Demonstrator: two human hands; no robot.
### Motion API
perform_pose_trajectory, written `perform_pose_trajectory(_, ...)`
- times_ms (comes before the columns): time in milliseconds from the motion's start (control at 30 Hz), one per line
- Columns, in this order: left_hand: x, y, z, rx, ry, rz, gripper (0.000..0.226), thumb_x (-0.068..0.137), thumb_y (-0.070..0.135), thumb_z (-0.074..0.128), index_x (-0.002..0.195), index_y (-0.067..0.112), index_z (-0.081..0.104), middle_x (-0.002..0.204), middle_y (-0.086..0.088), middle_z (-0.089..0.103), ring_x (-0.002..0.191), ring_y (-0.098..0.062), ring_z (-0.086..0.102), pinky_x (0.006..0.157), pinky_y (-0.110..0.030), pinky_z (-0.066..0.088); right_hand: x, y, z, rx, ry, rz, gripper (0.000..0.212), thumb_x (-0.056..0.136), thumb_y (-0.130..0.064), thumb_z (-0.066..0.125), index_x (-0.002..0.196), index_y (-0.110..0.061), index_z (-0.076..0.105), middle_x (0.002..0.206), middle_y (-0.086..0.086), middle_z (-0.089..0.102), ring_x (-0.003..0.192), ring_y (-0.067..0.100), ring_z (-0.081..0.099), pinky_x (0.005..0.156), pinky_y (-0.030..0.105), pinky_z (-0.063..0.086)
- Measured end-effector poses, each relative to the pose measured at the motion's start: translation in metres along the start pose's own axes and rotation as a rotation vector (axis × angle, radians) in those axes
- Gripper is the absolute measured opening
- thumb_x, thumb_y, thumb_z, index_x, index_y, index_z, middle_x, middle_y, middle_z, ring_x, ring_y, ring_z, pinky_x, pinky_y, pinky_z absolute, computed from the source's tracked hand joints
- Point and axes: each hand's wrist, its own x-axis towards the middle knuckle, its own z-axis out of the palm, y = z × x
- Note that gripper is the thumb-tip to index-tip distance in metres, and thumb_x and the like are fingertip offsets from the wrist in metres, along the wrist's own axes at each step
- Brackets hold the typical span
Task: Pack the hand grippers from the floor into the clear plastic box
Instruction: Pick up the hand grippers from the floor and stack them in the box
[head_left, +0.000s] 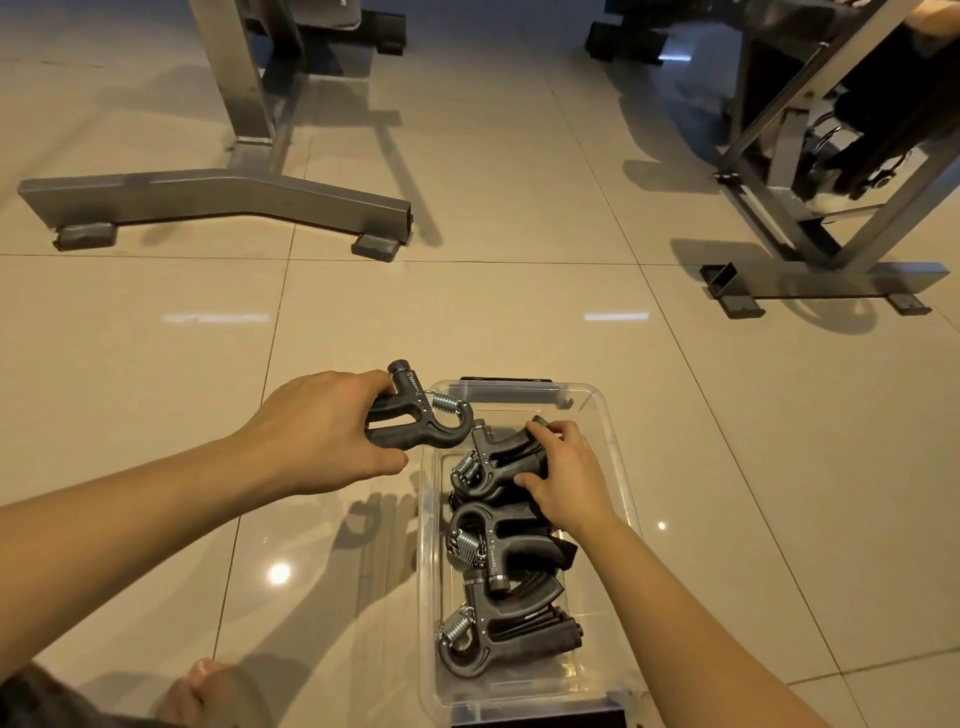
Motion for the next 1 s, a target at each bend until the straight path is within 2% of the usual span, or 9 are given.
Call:
perform_pose_trajectory(133, -0.001, -0.001, 0.000, 0.012, 0.000, -0.011, 0.038, 0.070, 0.056, 0.072, 0.095, 0.034, 0.053, 0.073, 0.013, 0.060, 0.067, -0.006, 0.056, 0.055, -0.028, 0.042, 0.007, -0.001, -0.005, -0.116, -0.042, -0.049, 0.072, 0.088, -0.033, 0.075, 0.152, -0.024, 0.041, 0.136, 0.004, 0.050, 0.124, 0.024, 0.045, 0.104, 0.037, 0.045)
perform_pose_trajectory(333, -0.003, -0.004, 0.000, 0.005, 0.005, -0.022, 0.038, 0.070, 0.056, 0.072, 0.094, 0.034, 0.052, 0.072, 0.012, 0.059, 0.065, -0.005, 0.054, 0.053, -0.028, 0.038, 0.011, 0.001, -0.011, -0.218, -0.070, -0.097, 0.071, 0.089, -0.027, 0.073, 0.151, -0.023, 0.040, 0.139, 0.005, 0.052, 0.124, 0.026, 0.047, 0.103, 0.038, 0.044)
perform_pose_trajectory(600, -0.001, 0.002, -0.002, 0.002, 0.007, -0.003, 0.042, 0.071, 0.056, 0.071, 0.102, 0.032, 0.054, 0.077, 0.012, 0.060, 0.071, -0.011, 0.058, 0.059, -0.029, 0.046, 0.005, -0.016, -0.027, -0.237, -0.049, -0.058, 0.056, 0.092, -0.024, 0.068, 0.144, -0.017, 0.048, 0.139, 0.008, 0.051, 0.124, 0.028, 0.048, 0.100, 0.039, 0.046)
perform_pose_trajectory(667, -0.001, 0.007, -0.003, 0.002, 0.046, -0.012, 0.044, 0.072, 0.055, 0.071, 0.106, 0.032, 0.054, 0.080, 0.012, 0.061, 0.073, -0.014, 0.058, 0.058, -0.029, 0.042, 0.006, -0.032, -0.046, -0.040, 0.050, -0.018, 0.044, 0.093, -0.031, 0.066, 0.134, -0.014, 0.059, 0.132, 0.006, 0.058, 0.116, 0.023, 0.055, 0.091, 0.032, 0.048)
perform_pose_trajectory(733, 0.001, 0.011, -0.004, -0.025, 0.095, -0.039, 0.047, 0.072, 0.054, 0.071, 0.109, 0.030, 0.055, 0.085, 0.010, 0.064, 0.077, -0.018, 0.059, 0.061, -0.030, 0.044, 0.004, -0.061, -0.070, 0.343, 0.106, 0.077, 0.032, 0.095, -0.037, 0.065, 0.116, -0.014, 0.069, 0.110, 0.001, 0.069, 0.098, 0.017, 0.064, 0.070, 0.020, 0.048)
perform_pose_trajectory(767, 0.001, 0.013, -0.004, -0.047, 0.112, -0.045, 0.047, 0.072, 0.054, 0.071, 0.109, 0.029, 0.055, 0.086, 0.009, 0.065, 0.077, -0.018, 0.060, 0.061, -0.030, 0.045, 0.002, -0.078, -0.080, 0.549, 0.075, 0.128, 0.028, 0.096, -0.038, 0.064, 0.108, -0.013, 0.070, 0.099, 0.002, 0.072, 0.089, 0.018, 0.068, 0.062, 0.018, 0.048)
perform_pose_trajectory(833, 0.001, 0.019, -0.005, -0.079, 0.137, -0.026, 0.047, 0.072, 0.054, 0.072, 0.107, 0.028, 0.055, 0.086, 0.008, 0.065, 0.075, -0.018, 0.060, 0.061, -0.031, 0.047, -0.006, -0.106, -0.093, 0.823, -0.046, 0.207, 0.027, 0.098, -0.035, 0.063, 0.104, -0.009, 0.069, 0.086, 0.007, 0.073, 0.073, 0.020, 0.071, 0.056, 0.026, 0.054)
perform_pose_trajectory(900, -0.001, 0.025, -0.006, -0.092, 0.170, 0.010, 0.049, 0.072, 0.056, 0.071, 0.107, 0.026, 0.055, 0.087, 0.008, 0.065, 0.075, -0.018, 0.059, 0.062, -0.033, 0.048, -0.014, -0.122, -0.097, 0.904, -0.089, 0.219, 0.022, 0.099, -0.024, 0.063, 0.107, -0.004, 0.066, 0.081, 0.010, 0.070, 0.060, 0.020, 0.068, 0.055, 0.032, 0.058)
perform_pose_trajectory(1000, -0.007, 0.034, -0.009, -0.153, 0.146, 0.039, 0.053, 0.073, 0.064, 0.072, 0.108, 0.028, 0.053, 0.088, 0.012, 0.061, 0.077, -0.015, 0.058, 0.063, -0.032, 0.044, -0.020, -0.123, -0.103, 0.940, -0.026, 0.227, 0.014, 0.100, -0.013, 0.060, 0.109, -0.003, 0.063, 0.075, 0.009, 0.065, 0.053, 0.017, 0.065, 0.051, 0.031, 0.057)
